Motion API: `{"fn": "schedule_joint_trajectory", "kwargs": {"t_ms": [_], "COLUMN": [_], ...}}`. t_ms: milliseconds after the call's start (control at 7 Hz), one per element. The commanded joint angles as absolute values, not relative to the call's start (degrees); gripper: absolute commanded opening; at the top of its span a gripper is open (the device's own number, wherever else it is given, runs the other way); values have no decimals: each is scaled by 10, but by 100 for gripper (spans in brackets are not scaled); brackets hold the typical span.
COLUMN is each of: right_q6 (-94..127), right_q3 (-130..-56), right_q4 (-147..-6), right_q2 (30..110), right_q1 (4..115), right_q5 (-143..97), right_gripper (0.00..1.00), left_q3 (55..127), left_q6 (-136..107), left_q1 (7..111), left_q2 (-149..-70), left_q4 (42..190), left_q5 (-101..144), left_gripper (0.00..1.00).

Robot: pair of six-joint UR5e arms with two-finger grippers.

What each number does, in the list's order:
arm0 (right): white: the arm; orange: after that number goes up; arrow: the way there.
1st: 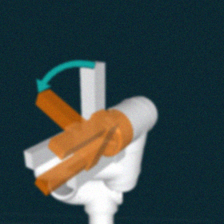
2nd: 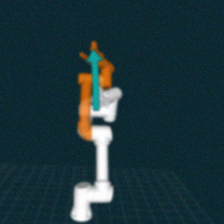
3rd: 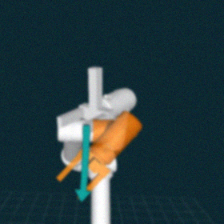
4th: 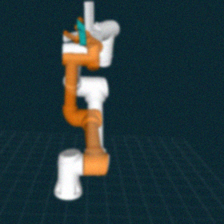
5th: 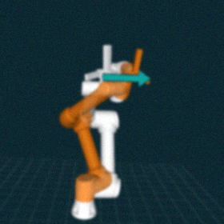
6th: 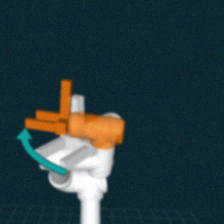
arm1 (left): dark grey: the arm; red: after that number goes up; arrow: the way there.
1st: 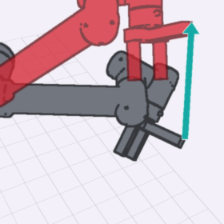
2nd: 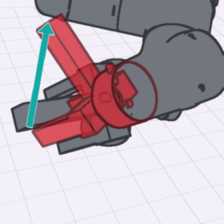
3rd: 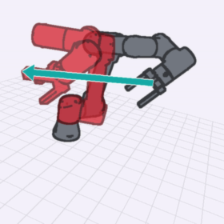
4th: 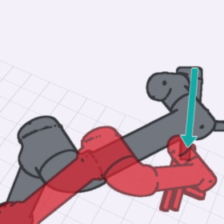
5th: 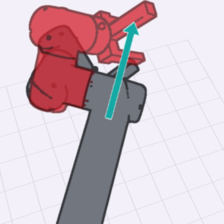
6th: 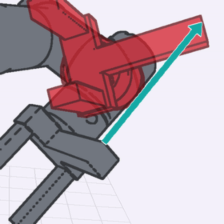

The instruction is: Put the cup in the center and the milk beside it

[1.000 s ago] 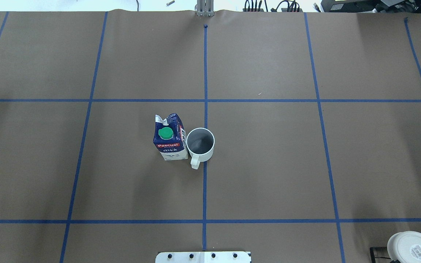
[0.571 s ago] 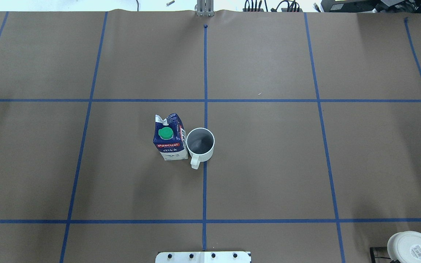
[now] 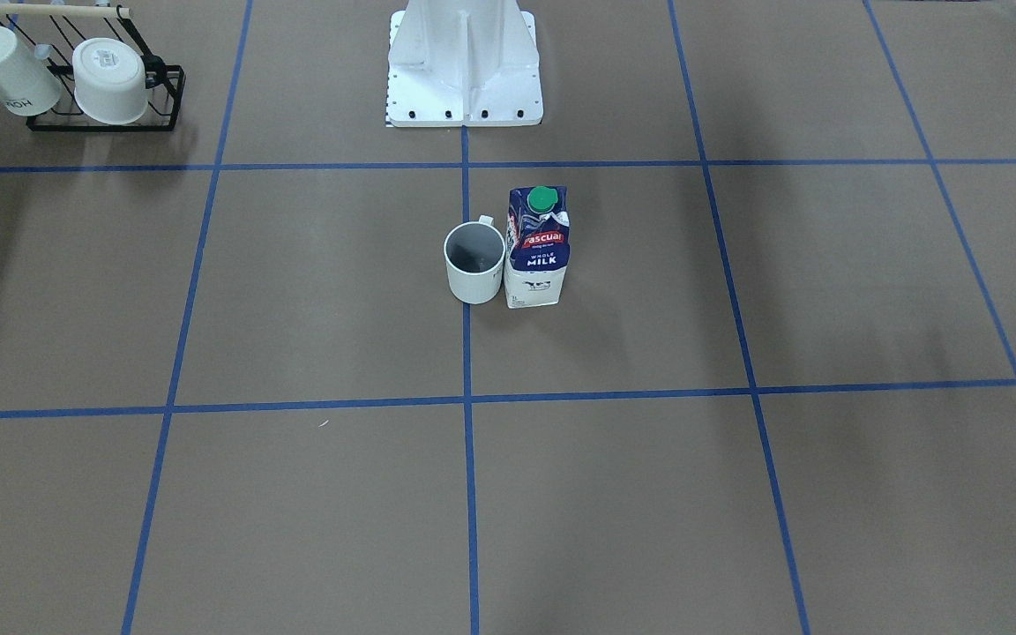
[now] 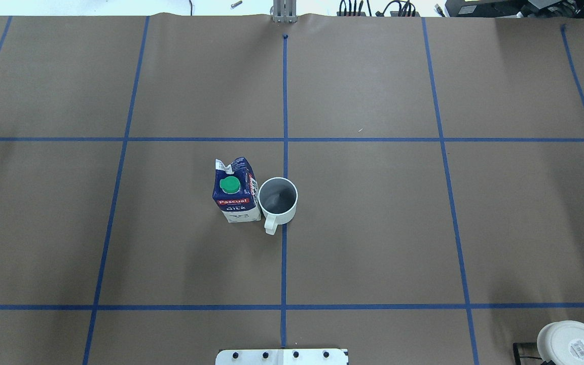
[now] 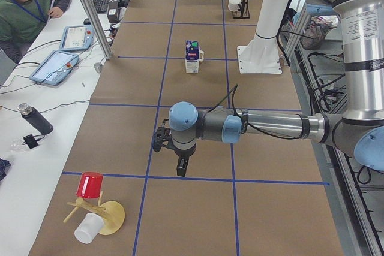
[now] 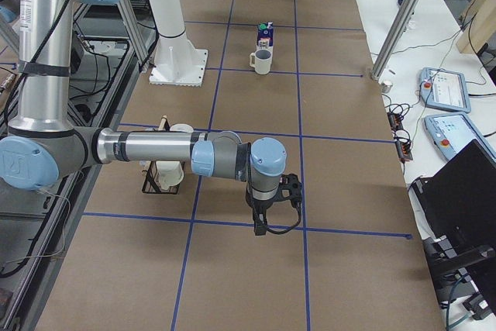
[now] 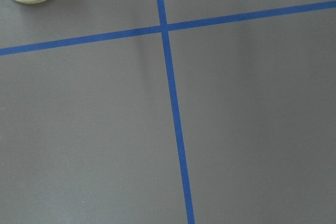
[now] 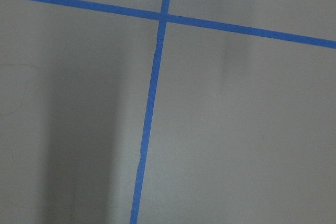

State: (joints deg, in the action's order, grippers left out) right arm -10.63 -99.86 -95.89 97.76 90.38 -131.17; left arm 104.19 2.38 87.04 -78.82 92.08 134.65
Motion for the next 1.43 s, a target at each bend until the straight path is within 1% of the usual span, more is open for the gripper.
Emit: {"fn": "schedule_joint_trajectory", "kwargs": {"t_ms": [0, 571, 1286], "right_q6": [-107, -111, -110], "right_q3": [-997, -1004, -1007], "right_q4": [-959, -960, -959], "right_q2": [979, 981, 983], "right_q1": [904, 904, 904], "right_q5": [-1311, -1311, -1305], "right_gripper": [100, 100, 100], "left_q3": [1043, 1050, 1042], "left_q6": [23, 24, 24], "left_q1": [873, 875, 875], "left_q2": [-786, -787, -785], "left_q4": [921, 921, 919], "left_q5": [1347, 1346, 1345], "left_gripper": [98, 98, 98]}}
